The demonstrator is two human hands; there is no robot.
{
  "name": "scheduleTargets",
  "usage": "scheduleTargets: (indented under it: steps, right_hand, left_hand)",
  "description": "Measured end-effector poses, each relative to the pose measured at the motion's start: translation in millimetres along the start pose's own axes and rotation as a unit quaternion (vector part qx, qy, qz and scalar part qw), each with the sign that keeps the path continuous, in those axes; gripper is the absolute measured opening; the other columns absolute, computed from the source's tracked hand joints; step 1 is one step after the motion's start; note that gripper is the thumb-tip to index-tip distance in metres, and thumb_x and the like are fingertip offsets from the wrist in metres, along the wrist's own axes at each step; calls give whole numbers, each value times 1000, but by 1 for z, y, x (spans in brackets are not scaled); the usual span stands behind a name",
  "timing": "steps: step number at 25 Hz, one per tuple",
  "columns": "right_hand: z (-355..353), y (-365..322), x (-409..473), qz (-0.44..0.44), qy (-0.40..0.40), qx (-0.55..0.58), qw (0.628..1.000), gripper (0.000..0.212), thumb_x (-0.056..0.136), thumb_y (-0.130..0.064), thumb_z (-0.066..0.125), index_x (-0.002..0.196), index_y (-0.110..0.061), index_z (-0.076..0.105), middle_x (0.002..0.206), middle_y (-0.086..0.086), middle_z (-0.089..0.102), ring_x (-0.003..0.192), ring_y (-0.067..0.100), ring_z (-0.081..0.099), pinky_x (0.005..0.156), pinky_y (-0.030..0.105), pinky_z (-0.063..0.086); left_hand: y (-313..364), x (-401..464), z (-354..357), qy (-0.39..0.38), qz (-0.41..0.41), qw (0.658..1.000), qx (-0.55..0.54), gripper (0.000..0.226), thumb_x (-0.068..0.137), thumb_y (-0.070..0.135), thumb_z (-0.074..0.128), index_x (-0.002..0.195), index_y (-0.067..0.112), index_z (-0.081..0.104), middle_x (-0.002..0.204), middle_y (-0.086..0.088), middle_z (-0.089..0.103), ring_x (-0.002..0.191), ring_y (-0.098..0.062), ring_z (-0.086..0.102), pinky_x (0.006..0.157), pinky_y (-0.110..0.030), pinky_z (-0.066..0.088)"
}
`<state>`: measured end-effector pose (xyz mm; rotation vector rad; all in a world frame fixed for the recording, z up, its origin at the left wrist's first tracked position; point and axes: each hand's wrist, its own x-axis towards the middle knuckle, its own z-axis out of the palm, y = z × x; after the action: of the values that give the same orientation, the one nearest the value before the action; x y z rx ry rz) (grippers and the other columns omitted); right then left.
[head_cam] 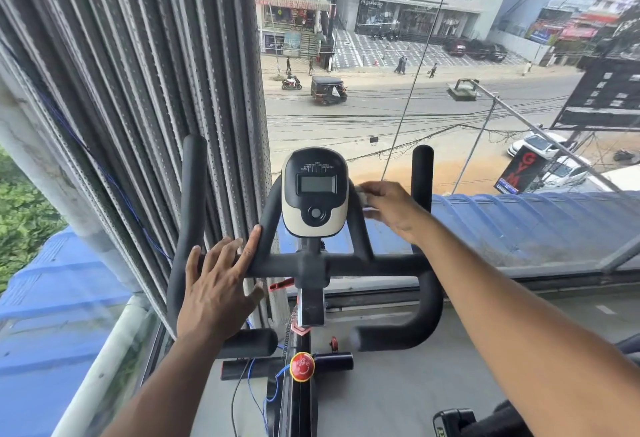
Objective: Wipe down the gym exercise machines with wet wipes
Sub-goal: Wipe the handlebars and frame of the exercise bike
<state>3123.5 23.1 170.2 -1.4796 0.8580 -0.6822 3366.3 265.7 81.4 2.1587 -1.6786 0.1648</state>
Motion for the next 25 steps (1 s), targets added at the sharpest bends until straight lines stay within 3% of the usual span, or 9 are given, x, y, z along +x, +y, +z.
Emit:
scheduleTargets:
  steps: [3,6,10,12,15,18,21,23,25]
  right_hand:
    - [13,-6,17,24,-45,123,991,12,98,-3,57,105,-6,67,86,8,67,75,20,64,71,32,53]
    - [28,-16,30,42,-79,140,986,26,100,-3,47,98,-12,71,83,9,67,71,21,63,63,27,51]
    - [14,2,16,85,-108,140,981,26,104,-8,47,96,-10,72,82,8,73,71,20,68,63,30,56]
    - [5,19,9,126,-152,148,969,23,104,-3,45,104,-1,68,91,17,72,80,28,71,75,39,59]
    - [-10,26,9,180,-274,32,944,28,102,0,45,97,-1,72,96,18,70,97,36,68,91,46,54]
    - [-14,13,16,222,-311,-99,919,25,101,1,50,98,-5,75,99,13,73,97,28,70,88,38,57]
    - [-11,-6,23,247,-347,-228,876,17,98,-2,59,107,-3,73,106,14,72,101,29,67,91,40,56]
    - [-9,-11,28,223,-315,-220,896,19,99,-1,56,110,0,72,105,17,72,97,29,70,86,39,58]
    - [-5,-15,34,152,-216,-78,961,21,101,-1,53,103,-2,74,98,18,72,87,28,71,80,38,58]
  left_hand:
    - [-1,1,0,4,3,1000,6,119,82,53,77,165,43,-7,147,9,49,148,-21,35,128,-55,12]
    - [0,1,2,-4,2,1000,9,117,83,53,76,165,43,-6,147,10,49,147,-22,37,128,-55,12]
    - [-1,0,2,0,0,1000,8,117,82,52,77,165,43,-4,147,10,50,147,-22,38,127,-56,15]
    - [-2,2,2,-7,0,1000,10,119,81,51,79,165,43,-3,148,10,49,148,-22,38,127,-56,15]
    - [-2,1,3,-2,2,1000,4,119,80,49,81,166,42,-2,148,11,49,147,-22,39,127,-56,15]
    - [-3,2,3,-1,5,1000,5,119,81,49,80,165,42,-3,147,10,49,147,-23,39,128,-56,14]
    - [0,2,2,-6,6,1000,9,118,82,51,78,165,42,-6,145,9,51,146,-23,39,127,-56,14]
    - [0,2,1,-7,6,1000,8,117,83,52,76,165,43,-7,145,9,51,146,-23,40,128,-55,13]
    - [0,1,2,-7,6,1000,8,117,84,53,75,164,43,-9,145,9,51,146,-22,39,128,-54,12]
